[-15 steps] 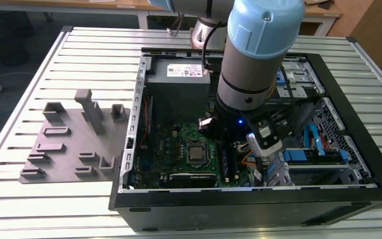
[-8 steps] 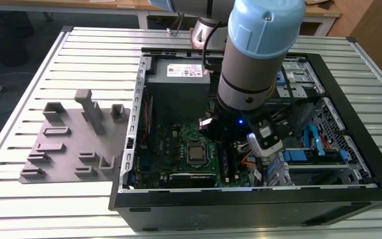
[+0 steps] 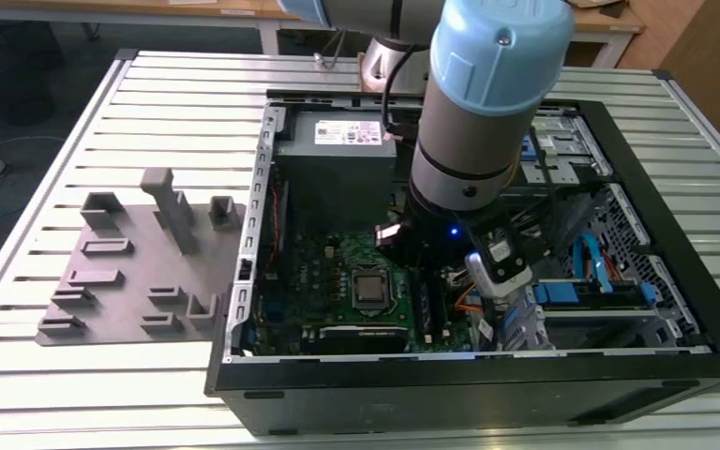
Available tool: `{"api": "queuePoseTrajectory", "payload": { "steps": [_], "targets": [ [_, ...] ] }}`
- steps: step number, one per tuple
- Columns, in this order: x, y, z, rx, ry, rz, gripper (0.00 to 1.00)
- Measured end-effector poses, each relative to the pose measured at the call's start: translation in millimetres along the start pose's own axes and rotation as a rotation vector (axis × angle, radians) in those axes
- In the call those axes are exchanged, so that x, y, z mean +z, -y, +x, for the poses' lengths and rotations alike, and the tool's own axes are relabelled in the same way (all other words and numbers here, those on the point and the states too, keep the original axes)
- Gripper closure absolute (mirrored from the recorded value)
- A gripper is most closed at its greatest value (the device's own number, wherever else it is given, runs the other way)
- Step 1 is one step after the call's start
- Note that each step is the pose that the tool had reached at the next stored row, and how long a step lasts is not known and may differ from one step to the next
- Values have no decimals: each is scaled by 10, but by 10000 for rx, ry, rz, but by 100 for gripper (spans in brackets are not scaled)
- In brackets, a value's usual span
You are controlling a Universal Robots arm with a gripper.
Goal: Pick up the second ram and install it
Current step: 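Insert the second ram into the second slot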
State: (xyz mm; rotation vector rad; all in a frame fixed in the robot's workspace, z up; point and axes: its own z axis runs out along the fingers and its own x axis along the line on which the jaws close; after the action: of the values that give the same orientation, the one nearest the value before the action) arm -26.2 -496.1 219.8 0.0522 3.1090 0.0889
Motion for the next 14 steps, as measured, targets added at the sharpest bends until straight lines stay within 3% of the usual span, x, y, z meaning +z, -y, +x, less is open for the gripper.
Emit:
{"api": "queuePoseTrajectory", "payload": {
  "steps": [14],
  "targets": [
    [20, -15, 1, -4, -1, 0, 89]
  ]
}}
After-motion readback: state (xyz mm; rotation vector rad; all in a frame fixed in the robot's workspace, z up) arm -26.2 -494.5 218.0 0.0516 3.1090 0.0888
